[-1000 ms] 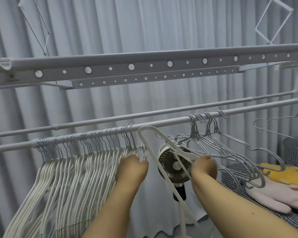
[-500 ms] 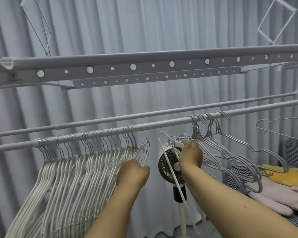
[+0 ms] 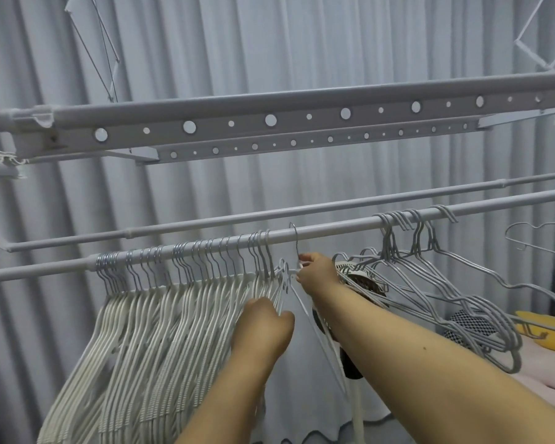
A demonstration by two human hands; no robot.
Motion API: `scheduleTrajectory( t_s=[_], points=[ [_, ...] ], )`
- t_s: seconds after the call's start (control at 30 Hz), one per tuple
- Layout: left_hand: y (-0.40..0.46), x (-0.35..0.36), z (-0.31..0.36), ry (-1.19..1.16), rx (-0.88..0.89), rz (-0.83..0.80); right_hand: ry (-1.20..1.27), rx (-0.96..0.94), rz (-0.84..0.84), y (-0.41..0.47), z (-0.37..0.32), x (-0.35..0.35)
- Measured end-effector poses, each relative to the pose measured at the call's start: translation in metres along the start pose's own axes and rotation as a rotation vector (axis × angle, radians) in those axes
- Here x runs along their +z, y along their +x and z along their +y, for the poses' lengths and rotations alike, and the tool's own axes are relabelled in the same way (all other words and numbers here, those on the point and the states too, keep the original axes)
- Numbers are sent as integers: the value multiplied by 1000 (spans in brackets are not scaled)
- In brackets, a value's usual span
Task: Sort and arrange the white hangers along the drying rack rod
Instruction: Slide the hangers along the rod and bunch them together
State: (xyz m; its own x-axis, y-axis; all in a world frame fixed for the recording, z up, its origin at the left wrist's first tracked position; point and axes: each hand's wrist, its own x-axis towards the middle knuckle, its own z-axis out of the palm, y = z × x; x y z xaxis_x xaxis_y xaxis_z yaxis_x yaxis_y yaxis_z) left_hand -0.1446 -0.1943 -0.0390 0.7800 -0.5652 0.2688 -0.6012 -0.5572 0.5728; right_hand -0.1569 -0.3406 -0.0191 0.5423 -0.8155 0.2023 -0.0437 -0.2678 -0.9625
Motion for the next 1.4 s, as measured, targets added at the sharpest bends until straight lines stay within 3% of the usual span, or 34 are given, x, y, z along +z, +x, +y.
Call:
scheduleTrajectory(
  t_s=[0.33, 0.7, 0.83, 0.97, 1.2, 1.4],
  points=[
    [-1, 1, 12, -129, 69, 134, -47, -20, -101, -13, -1, -4],
    [-12, 21, 66, -290, 236, 130, -471, -50, 413, -34, 14, -113],
    [-18, 32, 92, -337, 274, 46, -685, -54, 499, -39, 17, -149],
    [-18, 49, 117, -430, 249, -115, -793, -6, 451, -35, 18, -179],
    [-12, 82, 163, -618, 172, -378, -820, 88, 205, -30, 31, -209],
    [-6, 113, 189, -766, -38, -503, -816, 79, 57, -26, 35, -226]
  ],
)
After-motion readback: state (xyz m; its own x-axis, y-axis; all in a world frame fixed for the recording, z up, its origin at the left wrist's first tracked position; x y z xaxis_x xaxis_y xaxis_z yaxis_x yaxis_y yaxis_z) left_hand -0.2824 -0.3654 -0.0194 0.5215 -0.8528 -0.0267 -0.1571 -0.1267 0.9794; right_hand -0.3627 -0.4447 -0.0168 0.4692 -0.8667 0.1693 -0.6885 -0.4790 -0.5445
